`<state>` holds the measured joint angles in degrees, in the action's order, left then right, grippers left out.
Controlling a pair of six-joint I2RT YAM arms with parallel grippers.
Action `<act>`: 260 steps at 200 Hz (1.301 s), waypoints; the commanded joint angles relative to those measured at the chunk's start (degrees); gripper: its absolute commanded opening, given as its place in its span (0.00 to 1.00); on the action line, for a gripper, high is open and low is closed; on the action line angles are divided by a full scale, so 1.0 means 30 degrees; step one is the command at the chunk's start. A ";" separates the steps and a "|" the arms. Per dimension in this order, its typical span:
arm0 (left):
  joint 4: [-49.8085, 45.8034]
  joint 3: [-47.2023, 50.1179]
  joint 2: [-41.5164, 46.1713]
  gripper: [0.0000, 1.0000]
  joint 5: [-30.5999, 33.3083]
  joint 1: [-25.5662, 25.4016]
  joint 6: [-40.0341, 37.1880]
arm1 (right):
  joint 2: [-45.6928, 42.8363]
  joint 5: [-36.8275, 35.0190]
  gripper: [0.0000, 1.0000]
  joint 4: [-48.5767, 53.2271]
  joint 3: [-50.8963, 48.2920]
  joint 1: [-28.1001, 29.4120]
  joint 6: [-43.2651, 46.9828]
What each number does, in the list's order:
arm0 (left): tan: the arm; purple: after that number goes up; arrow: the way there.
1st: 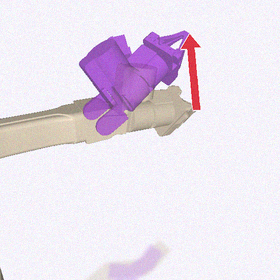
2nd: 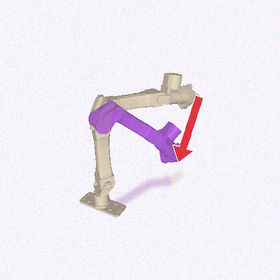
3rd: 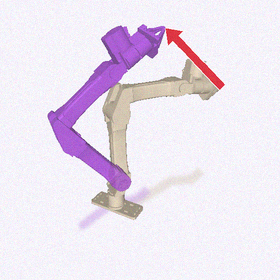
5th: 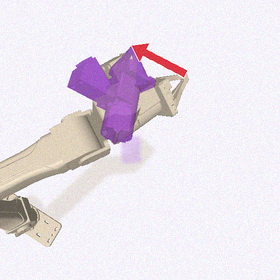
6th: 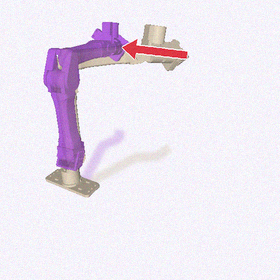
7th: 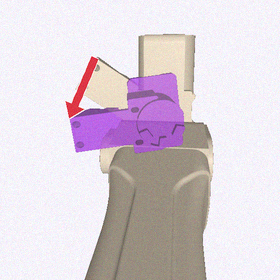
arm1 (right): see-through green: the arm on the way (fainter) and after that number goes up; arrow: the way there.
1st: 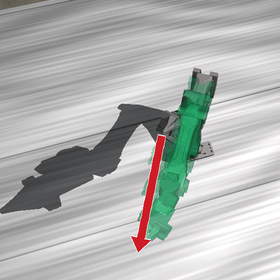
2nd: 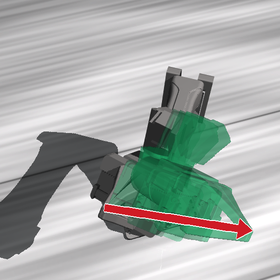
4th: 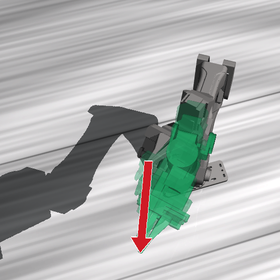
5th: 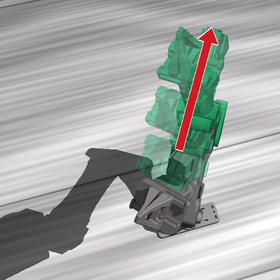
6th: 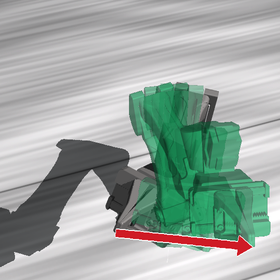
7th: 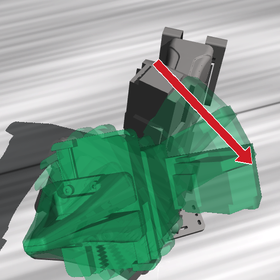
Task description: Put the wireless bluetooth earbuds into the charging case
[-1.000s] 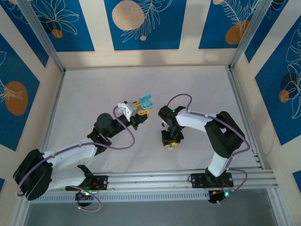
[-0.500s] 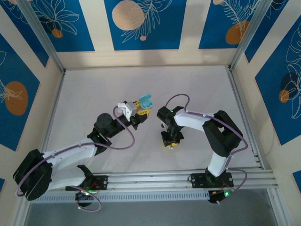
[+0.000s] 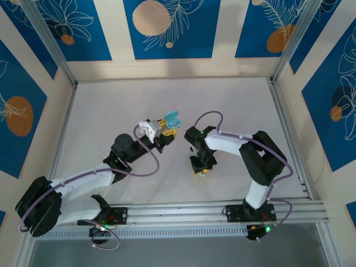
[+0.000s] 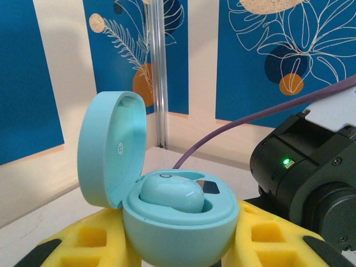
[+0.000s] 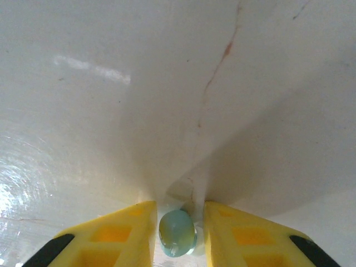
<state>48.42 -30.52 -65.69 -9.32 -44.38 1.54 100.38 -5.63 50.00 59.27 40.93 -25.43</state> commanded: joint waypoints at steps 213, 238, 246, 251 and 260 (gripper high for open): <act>0.1515 -0.0225 -0.1264 0.19 -0.2008 -0.0200 -0.0585 | -1.0301 0.7827 0.20 -0.1241 0.0847 -0.5372 -0.1775; 0.2618 -0.0225 -0.2154 0.19 -0.3205 -0.0207 -0.1109 | -1.1062 0.9793 0.20 -0.1487 0.2508 -0.5925 -0.1902; 0.2692 -0.0348 -0.2354 0.19 -0.3557 -0.0210 -0.1265 | -1.1213 1.0199 0.20 -0.1642 0.2962 -0.5924 -0.2007; 0.2649 -0.0452 -0.2437 0.19 -0.3738 -0.0219 -0.1303 | -1.1300 1.0456 0.20 -0.1782 0.3170 -0.5963 -0.2091; 0.2608 -0.0623 -0.2605 0.19 -0.3959 -0.0211 -0.1276 | -1.1375 1.0837 0.20 -0.2003 0.3552 -0.5951 -0.2226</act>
<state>51.81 -30.52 -72.44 -16.27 -44.40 -0.58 67.94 18.39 45.78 66.30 23.33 -30.50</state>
